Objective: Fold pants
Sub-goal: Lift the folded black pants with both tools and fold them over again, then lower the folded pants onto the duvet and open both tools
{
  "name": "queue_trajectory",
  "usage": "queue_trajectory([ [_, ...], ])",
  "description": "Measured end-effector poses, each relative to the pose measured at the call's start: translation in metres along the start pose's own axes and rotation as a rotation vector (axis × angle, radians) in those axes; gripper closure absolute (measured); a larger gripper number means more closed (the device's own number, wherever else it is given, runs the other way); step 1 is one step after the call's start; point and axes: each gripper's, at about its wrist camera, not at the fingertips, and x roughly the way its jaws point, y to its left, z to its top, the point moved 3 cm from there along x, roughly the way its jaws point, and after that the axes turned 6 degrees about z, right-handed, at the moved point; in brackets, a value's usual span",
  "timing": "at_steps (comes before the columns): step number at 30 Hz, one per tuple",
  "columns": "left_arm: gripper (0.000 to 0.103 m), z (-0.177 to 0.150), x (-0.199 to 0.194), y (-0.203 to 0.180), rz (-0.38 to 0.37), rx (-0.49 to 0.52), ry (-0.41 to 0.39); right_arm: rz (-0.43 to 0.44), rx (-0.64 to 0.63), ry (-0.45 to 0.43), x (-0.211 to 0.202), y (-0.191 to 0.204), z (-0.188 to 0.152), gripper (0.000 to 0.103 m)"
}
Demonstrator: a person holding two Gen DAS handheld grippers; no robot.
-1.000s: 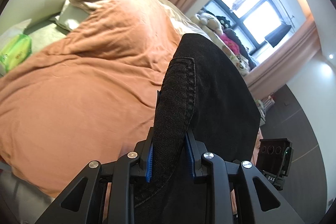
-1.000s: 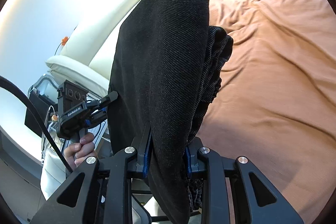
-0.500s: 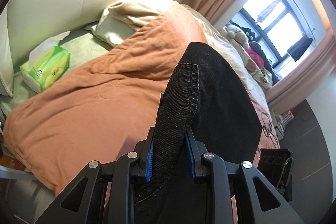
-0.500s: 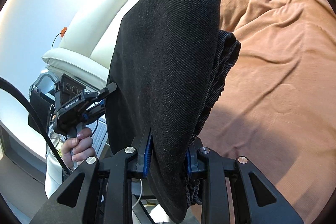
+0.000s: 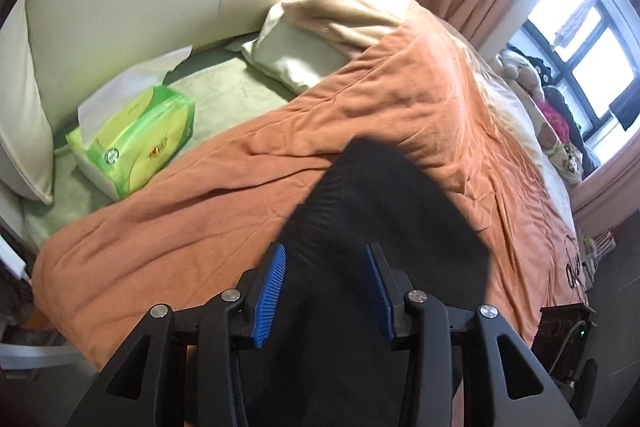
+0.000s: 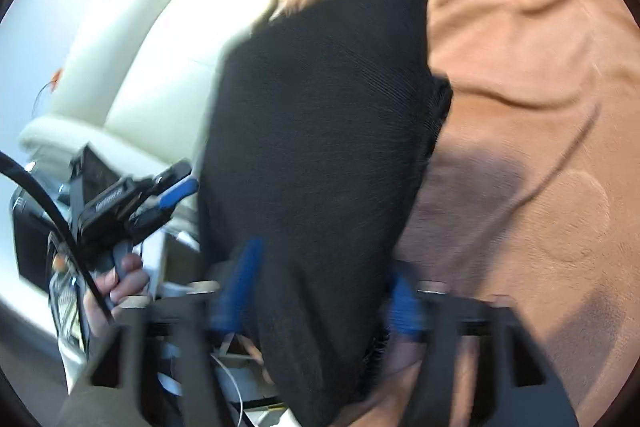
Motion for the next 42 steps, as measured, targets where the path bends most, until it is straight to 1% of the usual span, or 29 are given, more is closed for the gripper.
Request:
queue_trajectory([
  [4,0.058,-0.018,0.003,0.016,0.019,-0.012,0.016,-0.007,-0.019,0.011,-0.011,-0.009,-0.001,0.034],
  [8,0.058,-0.036,-0.006,0.039,0.041,-0.063,0.004,0.016,-0.002,0.056,-0.011,-0.013,-0.011,0.034],
  [10,0.056,-0.048,-0.012,0.05,0.052,-0.086,-0.006,0.022,0.004,0.086,-0.013,-0.018,-0.02,0.034],
  [11,0.052,-0.054,-0.015,0.054,0.057,-0.099,-0.008,0.028,0.009,0.101,-0.018,-0.023,-0.023,0.034],
  [12,0.05,-0.06,-0.017,0.059,0.06,-0.111,-0.008,0.035,0.016,0.12,-0.011,-0.023,-0.024,0.034],
  [15,0.05,-0.079,-0.023,0.073,0.073,-0.141,-0.002,0.062,0.035,0.161,0.003,-0.022,-0.03,0.034],
  [17,0.05,-0.088,-0.025,0.08,0.068,-0.161,-0.002,0.075,0.034,0.188,0.011,-0.018,-0.036,0.034],
  [18,0.05,-0.092,-0.026,0.083,0.066,-0.171,0.001,0.076,0.033,0.194,0.018,-0.02,-0.034,0.034],
  [20,0.05,-0.1,-0.025,0.09,0.083,-0.18,0.011,0.056,0.033,0.209,0.025,-0.019,-0.036,0.034],
  [24,0.05,-0.114,-0.021,0.1,0.063,-0.214,0.025,0.034,0.079,0.235,0.033,-0.025,-0.041,0.034],
  [26,0.05,-0.12,-0.017,0.103,0.056,-0.224,0.025,0.045,0.111,0.243,0.034,-0.025,-0.046,0.034],
  [28,0.049,-0.124,-0.011,0.106,0.046,-0.242,0.035,0.047,0.114,0.24,0.036,-0.022,-0.048,0.034],
  [31,0.046,-0.127,-0.003,0.109,0.042,-0.269,0.036,0.028,0.105,0.224,0.038,-0.021,-0.047,0.034],
  [33,0.044,-0.128,-0.001,0.11,0.042,-0.278,0.032,0.022,0.106,0.213,0.035,-0.022,-0.049,0.042],
  [34,0.044,-0.128,0.0,0.111,0.044,-0.284,0.03,0.02,0.108,0.209,0.035,-0.024,-0.049,0.047],
  [35,0.044,-0.128,0.0,0.112,0.04,-0.293,0.027,0.023,0.11,0.204,0.034,-0.024,-0.049,0.053],
  [36,0.044,-0.128,0.0,0.113,0.034,-0.302,0.023,0.034,0.11,0.198,0.033,-0.024,-0.048,0.056],
  [37,0.044,-0.128,0.0,0.114,0.031,-0.307,0.018,0.043,0.104,0.196,0.035,-0.022,-0.05,0.063],
  [38,0.044,-0.128,0.0,0.115,0.028,-0.311,0.012,0.048,0.095,0.194,0.036,-0.02,-0.05,0.066],
  [39,0.047,-0.128,0.001,0.116,0.026,-0.314,0.008,0.056,0.089,0.19,0.035,-0.018,-0.052,0.067],
  [40,0.052,-0.127,0.002,0.116,0.02,-0.314,0.001,0.058,0.088,0.19,0.036,-0.016,-0.054,0.068],
  [41,0.073,-0.125,0.003,0.115,0.009,-0.315,-0.004,0.063,0.089,0.192,0.035,-0.015,-0.057,0.068],
  [42,0.09,-0.124,0.003,0.114,-0.011,-0.318,-0.005,0.069,0.093,0.192,0.036,-0.013,-0.059,0.068],
])
